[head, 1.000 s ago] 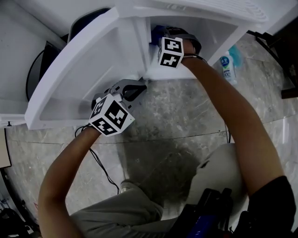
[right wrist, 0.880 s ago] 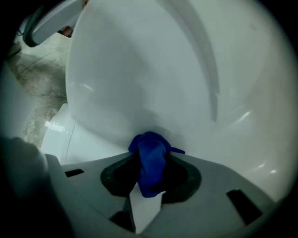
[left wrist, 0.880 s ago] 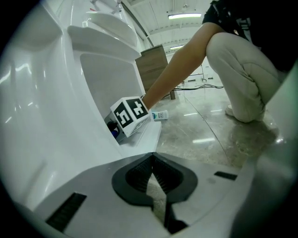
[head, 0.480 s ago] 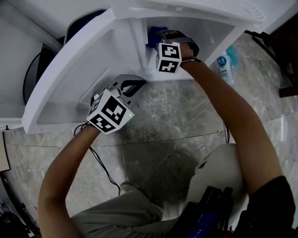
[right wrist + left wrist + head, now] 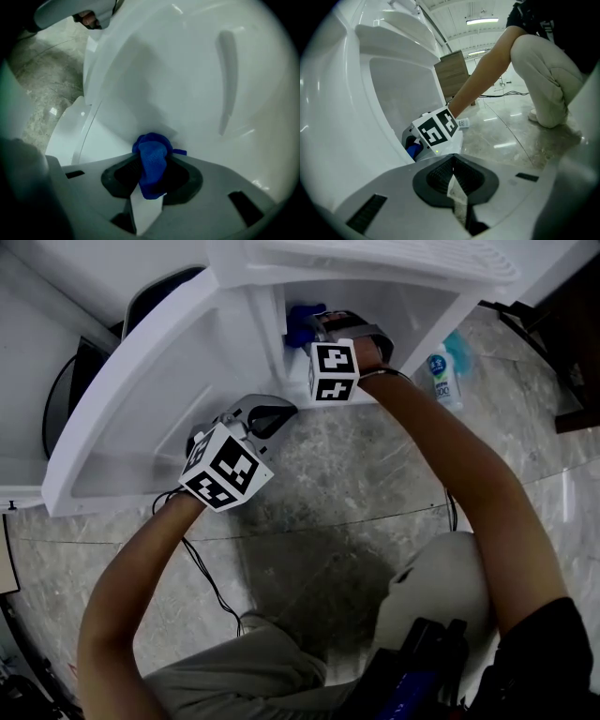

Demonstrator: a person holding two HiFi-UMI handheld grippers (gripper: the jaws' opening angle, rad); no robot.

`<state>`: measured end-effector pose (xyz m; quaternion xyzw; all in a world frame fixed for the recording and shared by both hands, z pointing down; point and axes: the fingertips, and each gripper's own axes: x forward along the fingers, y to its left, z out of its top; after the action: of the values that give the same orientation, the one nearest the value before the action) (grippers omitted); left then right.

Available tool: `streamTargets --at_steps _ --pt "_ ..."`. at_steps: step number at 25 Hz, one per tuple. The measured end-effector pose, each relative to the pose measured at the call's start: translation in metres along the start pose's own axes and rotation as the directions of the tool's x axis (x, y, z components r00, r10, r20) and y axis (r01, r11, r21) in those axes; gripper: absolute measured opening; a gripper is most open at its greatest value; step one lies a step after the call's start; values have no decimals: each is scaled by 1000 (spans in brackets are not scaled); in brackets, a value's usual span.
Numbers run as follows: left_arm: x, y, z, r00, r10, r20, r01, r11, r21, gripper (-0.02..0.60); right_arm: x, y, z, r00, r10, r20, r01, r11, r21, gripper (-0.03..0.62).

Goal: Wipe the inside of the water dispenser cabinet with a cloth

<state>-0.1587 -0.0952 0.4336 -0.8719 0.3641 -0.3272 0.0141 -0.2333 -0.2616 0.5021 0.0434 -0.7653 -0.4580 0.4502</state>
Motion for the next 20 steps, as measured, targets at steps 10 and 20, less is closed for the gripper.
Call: streamTargets --at_steps 10,20 --pt "-2 -10 5 1000 -20 -11 21 998 63 8 10 -18 -6 1000 -1 -8 2 992 124 104" --pt "0 -18 17 999 -33 -22 35 995 93 8 -61 -75 -7 930 -330 160 179 789 588 104"
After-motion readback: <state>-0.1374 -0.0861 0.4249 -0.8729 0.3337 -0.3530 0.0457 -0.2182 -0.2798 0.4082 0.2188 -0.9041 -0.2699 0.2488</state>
